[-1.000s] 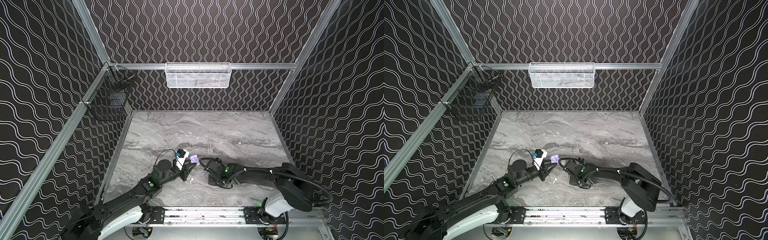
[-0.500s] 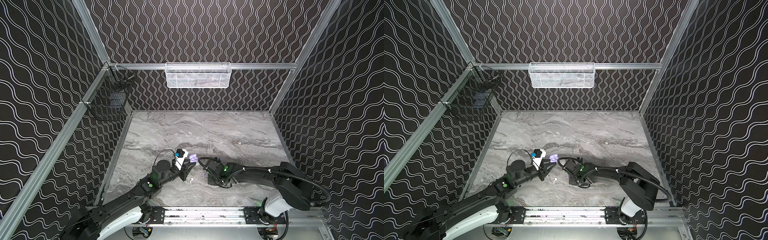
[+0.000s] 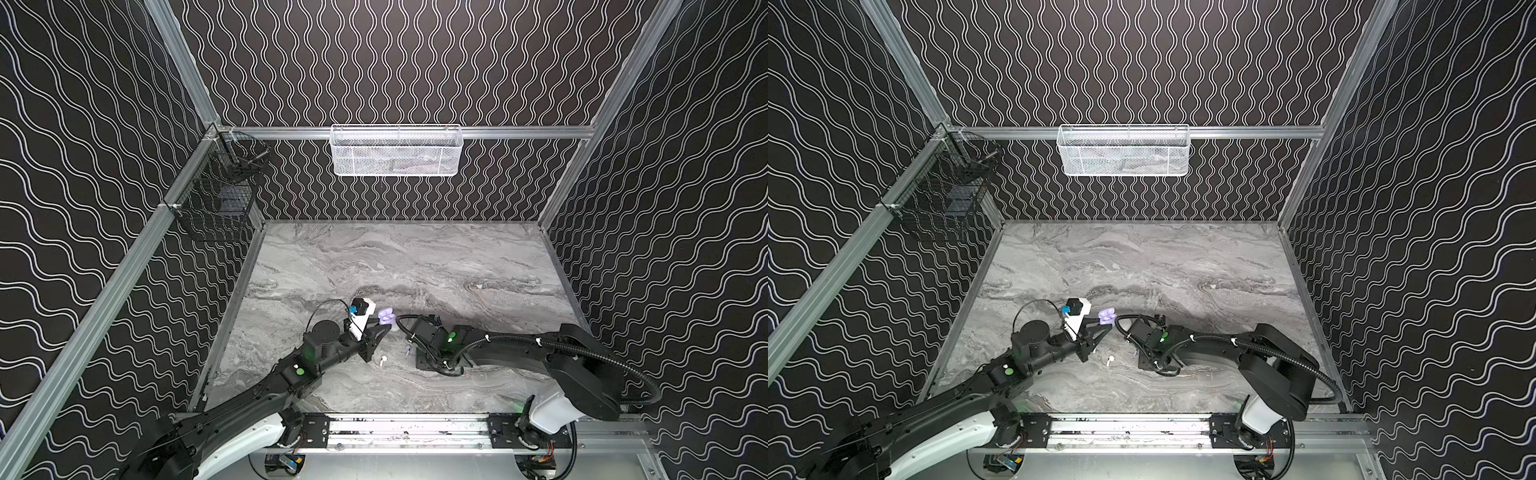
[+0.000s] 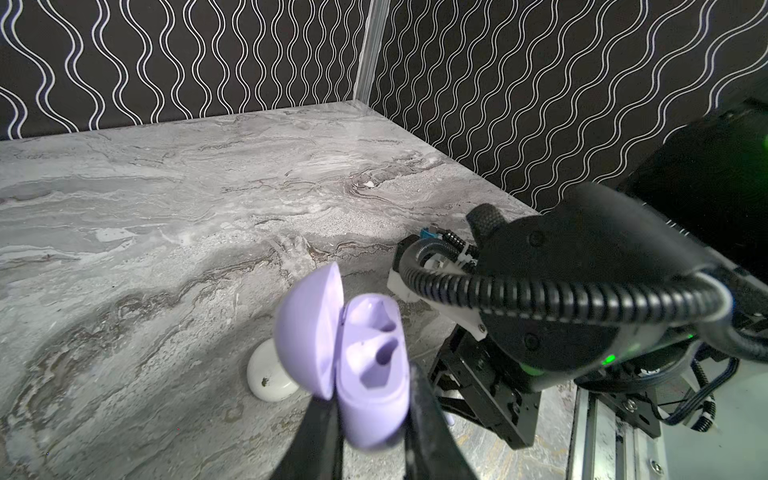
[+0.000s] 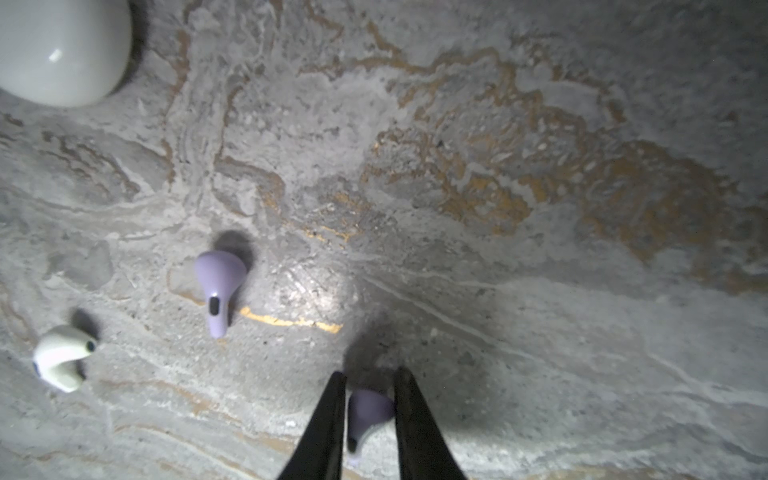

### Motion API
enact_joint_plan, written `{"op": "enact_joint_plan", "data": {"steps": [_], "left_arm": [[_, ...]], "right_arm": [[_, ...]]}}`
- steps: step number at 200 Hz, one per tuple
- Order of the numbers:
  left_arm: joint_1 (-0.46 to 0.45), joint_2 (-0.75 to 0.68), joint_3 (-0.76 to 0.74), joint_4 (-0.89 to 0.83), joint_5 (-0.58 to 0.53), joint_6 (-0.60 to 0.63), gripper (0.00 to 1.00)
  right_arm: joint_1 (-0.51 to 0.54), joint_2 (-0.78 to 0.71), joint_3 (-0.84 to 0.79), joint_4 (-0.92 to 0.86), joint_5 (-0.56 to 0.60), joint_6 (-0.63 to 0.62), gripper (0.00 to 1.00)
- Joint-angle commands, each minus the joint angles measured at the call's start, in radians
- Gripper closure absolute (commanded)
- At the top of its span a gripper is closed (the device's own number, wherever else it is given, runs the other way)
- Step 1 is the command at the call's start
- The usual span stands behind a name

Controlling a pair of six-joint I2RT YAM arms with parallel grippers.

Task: Insert the wireless bluetooth earbuds into the charging case
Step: 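Close the right gripper around the lavender earbud, then lift the lavender earbud with the right gripper toward the case in the left gripper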

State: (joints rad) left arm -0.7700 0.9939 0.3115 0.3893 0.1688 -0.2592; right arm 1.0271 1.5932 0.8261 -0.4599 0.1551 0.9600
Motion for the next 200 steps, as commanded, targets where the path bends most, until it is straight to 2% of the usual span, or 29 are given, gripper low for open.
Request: {"op": "enact_joint_plan", "data": {"steps": [1, 89, 147, 200], "left_arm": [[0.000, 0.004, 0.001, 0.011, -0.006, 0.008, 0.88], [-0.001, 0.027, 0.004, 0.023, 0.007, 0.004, 0.88], [0.000, 0.050, 0.009, 0.035, 0.023, 0.003, 0.88], [0.000, 0.080, 0.012, 0.056, 0.049, -0.002, 0.88]], "right_arm": [[0.002, 0.005, -0.011, -0.010, -0.005, 0.011, 0.78], [0.002, -0.024, -0.030, 0.014, -0.001, 0.022, 0.84], [0.002, -0.122, -0.029, -0.028, 0.096, 0.046, 0.84], [0.007, -0.206, 0.038, -0.072, 0.214, 0.041, 0.84]]}}
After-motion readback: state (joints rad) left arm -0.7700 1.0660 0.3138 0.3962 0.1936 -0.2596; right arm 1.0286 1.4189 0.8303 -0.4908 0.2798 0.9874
